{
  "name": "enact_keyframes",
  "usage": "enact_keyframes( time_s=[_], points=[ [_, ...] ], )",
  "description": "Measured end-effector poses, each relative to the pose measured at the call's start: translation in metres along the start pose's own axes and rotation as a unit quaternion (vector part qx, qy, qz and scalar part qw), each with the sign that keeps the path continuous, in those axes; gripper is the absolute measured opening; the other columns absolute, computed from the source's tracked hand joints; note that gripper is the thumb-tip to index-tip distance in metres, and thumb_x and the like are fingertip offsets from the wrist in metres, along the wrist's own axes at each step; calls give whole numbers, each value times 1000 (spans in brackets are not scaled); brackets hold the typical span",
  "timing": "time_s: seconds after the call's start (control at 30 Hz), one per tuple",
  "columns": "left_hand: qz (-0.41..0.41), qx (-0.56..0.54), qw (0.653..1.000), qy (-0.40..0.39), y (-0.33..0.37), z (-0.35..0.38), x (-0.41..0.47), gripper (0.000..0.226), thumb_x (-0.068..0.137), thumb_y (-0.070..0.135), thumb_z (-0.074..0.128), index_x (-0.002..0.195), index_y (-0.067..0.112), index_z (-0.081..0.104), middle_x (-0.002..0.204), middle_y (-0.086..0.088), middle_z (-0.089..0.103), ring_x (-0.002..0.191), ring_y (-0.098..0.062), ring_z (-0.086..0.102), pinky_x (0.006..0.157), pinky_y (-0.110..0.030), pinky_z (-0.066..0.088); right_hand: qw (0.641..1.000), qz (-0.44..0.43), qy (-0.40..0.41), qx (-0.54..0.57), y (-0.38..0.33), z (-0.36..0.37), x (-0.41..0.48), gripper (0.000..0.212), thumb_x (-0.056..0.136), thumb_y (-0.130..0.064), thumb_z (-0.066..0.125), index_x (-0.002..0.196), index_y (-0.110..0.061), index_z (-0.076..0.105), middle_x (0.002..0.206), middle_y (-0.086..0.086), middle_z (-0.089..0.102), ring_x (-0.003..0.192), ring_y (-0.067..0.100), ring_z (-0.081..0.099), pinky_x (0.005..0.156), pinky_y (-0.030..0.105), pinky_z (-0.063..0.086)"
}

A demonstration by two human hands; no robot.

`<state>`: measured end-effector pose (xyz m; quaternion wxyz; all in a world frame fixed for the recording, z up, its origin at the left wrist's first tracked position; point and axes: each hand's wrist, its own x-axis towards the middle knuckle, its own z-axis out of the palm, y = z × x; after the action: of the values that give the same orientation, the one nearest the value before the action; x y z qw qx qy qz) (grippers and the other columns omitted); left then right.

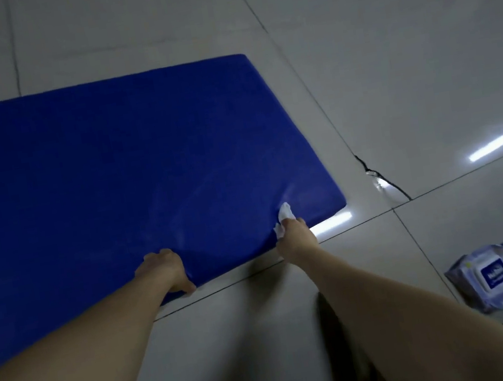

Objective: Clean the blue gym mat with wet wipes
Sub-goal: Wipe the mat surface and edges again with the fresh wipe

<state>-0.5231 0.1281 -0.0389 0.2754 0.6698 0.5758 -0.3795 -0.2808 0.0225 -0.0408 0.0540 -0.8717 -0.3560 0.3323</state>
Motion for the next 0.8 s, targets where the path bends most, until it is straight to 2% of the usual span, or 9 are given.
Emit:
enact_keyframes(
  time_s=[0.07, 0.17, 0.23, 0.3, 0.4, 0.5, 0.57, 0.7, 0.8],
  points=[
    [6, 65, 998, 11, 9, -5, -6, 85, 74, 62, 78, 136, 15, 45, 117, -2, 53, 102, -19, 59, 80, -30, 55, 999, -18, -1, -39, 5, -6, 7, 46, 97, -14, 53, 142, -8, 45, 136, 14, 53, 121, 31, 54, 96, 36, 46],
    [62, 177, 981, 42, 34, -10, -12, 43, 80, 58, 74, 96, 23, 56, 93, 8, 58, 85, -12, 62, 70, -27, 54, 994, -54, 22, -88, 13, -4, 17, 56, 105, -30, 45, 154, -15, 24, 122, 7, 56, 101, 23, 57, 81, 34, 47],
    [147, 155, 971, 109, 59, -14, -11, 47, 80, 61, 72, 98, 22, 53, 90, 7, 55, 79, -13, 55, 63, -29, 46, 992, -62, 65, -86, 21, 0, 24, 49, 104, -33, 49, 148, -16, 37, 112, 4, 53, 91, 21, 55, 74, 33, 46],
    [209, 103, 960, 153, 86, -17, -6, 62, 78, 67, 71, 112, 20, 50, 102, 4, 53, 90, -17, 53, 74, -33, 47, 989, -68, 111, -74, 26, 5, 30, 40, 101, -28, 52, 138, -13, 51, 110, 4, 51, 93, 24, 58, 75, 35, 49],
    [209, 101, 967, 109, 113, -13, 4, 86, 74, 70, 74, 134, 17, 41, 129, -5, 48, 115, -25, 50, 93, -39, 48, 982, -111, 151, -21, 24, 21, 29, 30, 100, -17, 50, 129, -9, 55, 110, 7, 58, 95, 26, 61, 80, 36, 52],
    [179, 135, 972, 73, 128, -18, 18, 97, 69, 69, 79, 138, 16, 37, 136, -10, 45, 120, -27, 50, 93, -39, 48, 964, -225, 139, -14, 19, 38, 19, 35, 96, -17, 60, 129, -8, 54, 116, 8, 59, 95, 22, 62, 83, 35, 56],
    [170, 141, 974, 53, 131, -21, 25, 102, 67, 69, 80, 141, 16, 35, 138, -10, 44, 121, -27, 51, 91, -39, 48, 959, -249, 135, -3, 28, 34, 19, 28, 93, -17, 64, 119, -9, 60, 111, 7, 59, 91, 21, 59, 81, 37, 56],
    [172, 135, 975, 42, 129, -18, 32, 103, 67, 71, 79, 141, 18, 32, 136, -7, 41, 119, -25, 47, 93, -37, 49, 974, -114, 195, 26, 87, -12, 47, 15, 98, -20, 56, 106, -8, 59, 107, 9, 58, 92, 26, 58, 79, 34, 47],
    [169, 140, 975, 33, 128, -17, 33, 106, 65, 73, 79, 142, 18, 31, 137, -8, 40, 121, -26, 48, 94, -38, 49, 966, 18, 246, 80, 137, -47, 63, 16, 100, -27, 54, 96, -12, 57, 99, 5, 57, 80, 17, 54, 70, 34, 45]
  ],
)
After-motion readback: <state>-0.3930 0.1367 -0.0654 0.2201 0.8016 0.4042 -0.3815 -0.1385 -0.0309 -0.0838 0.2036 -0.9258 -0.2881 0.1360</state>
